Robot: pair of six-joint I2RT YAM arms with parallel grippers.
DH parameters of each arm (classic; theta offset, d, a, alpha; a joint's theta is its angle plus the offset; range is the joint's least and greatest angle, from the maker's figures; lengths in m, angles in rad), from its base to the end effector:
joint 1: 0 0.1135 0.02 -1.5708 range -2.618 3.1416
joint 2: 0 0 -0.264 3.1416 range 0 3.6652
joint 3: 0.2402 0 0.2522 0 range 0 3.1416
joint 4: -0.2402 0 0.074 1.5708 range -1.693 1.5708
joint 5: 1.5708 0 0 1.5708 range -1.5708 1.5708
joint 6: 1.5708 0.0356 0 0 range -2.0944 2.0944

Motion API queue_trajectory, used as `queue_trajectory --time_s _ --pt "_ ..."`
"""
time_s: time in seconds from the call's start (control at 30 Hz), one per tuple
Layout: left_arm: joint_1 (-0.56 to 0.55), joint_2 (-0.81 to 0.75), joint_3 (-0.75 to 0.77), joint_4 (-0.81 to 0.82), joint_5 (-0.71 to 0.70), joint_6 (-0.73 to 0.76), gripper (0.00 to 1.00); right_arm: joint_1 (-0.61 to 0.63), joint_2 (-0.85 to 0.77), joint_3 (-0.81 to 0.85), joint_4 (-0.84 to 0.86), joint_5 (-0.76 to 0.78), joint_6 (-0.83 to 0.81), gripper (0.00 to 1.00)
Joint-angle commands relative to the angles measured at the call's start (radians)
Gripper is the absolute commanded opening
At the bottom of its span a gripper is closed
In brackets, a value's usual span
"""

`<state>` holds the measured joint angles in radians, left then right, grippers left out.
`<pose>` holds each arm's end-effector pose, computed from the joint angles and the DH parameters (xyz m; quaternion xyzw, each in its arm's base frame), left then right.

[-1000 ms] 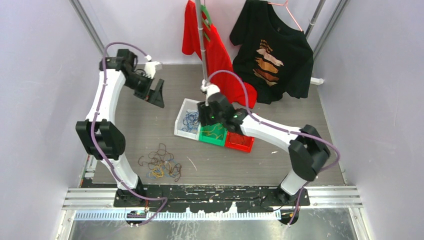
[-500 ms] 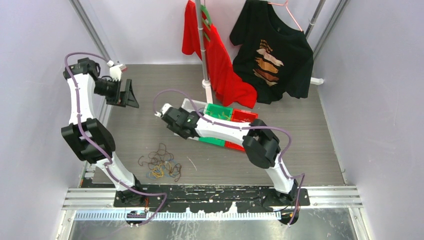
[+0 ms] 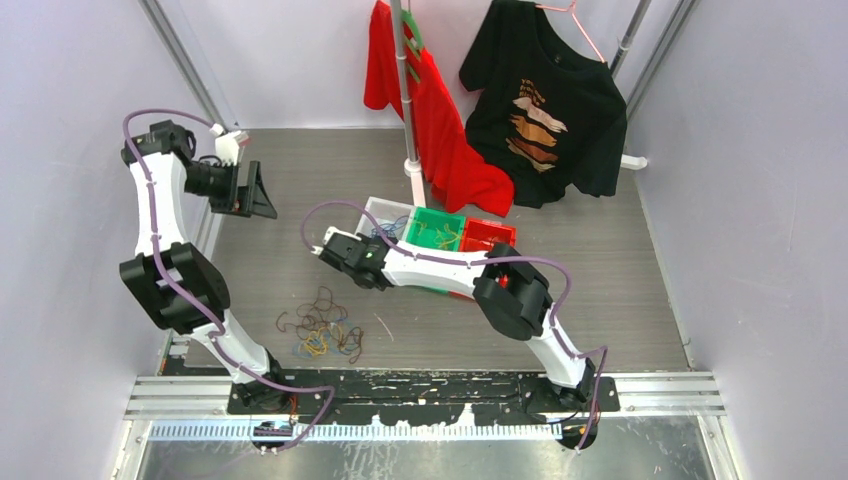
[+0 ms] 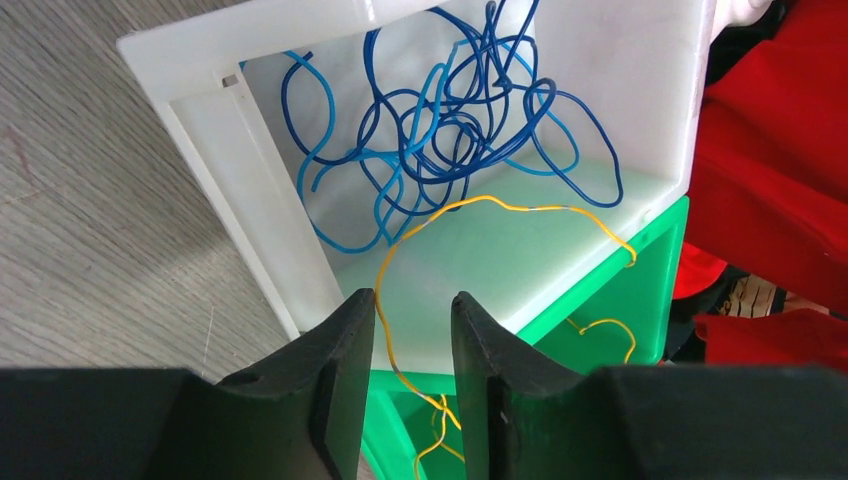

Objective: Untangle the cables

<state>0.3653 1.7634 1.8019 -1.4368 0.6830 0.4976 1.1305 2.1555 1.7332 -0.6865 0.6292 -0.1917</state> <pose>0.3167 0.0971 0.3419 0.0908 0.9348 -0.2691 0.2133 0.2148 0.4068 0.1960 -0.5124 0.7741 -0.1702 0.3304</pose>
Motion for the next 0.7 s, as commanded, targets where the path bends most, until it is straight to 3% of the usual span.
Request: queue_trajectory --time_s 0.0,0.17,0.33,0.43,0.67 --pt "0.014 -0.063 -0.004 0.027 0.035 -0.008 0.88 -0.001 -0.032 -0.001 0.036 0.011 -0.028 0.39" --pt "0.031 -0.072 0.006 0.04 0.031 -0.005 0.88 -0.001 -0.045 -0.027 0.032 -0.058 -0.026 0.39" --pt "0.043 -0.071 0.014 0.043 0.034 -0.011 0.88 -0.002 -0.061 -0.047 0.054 -0.051 -0.032 0.12" --pt "0.047 -0.072 0.017 0.044 0.038 -0.012 0.88 -0.001 -0.091 -0.068 0.096 -0.028 -0.036 0.01" --pt "0.055 -0.082 0.013 0.047 0.046 -0.015 0.84 -0.025 -0.214 -0.16 0.258 0.029 -0.008 0.01"
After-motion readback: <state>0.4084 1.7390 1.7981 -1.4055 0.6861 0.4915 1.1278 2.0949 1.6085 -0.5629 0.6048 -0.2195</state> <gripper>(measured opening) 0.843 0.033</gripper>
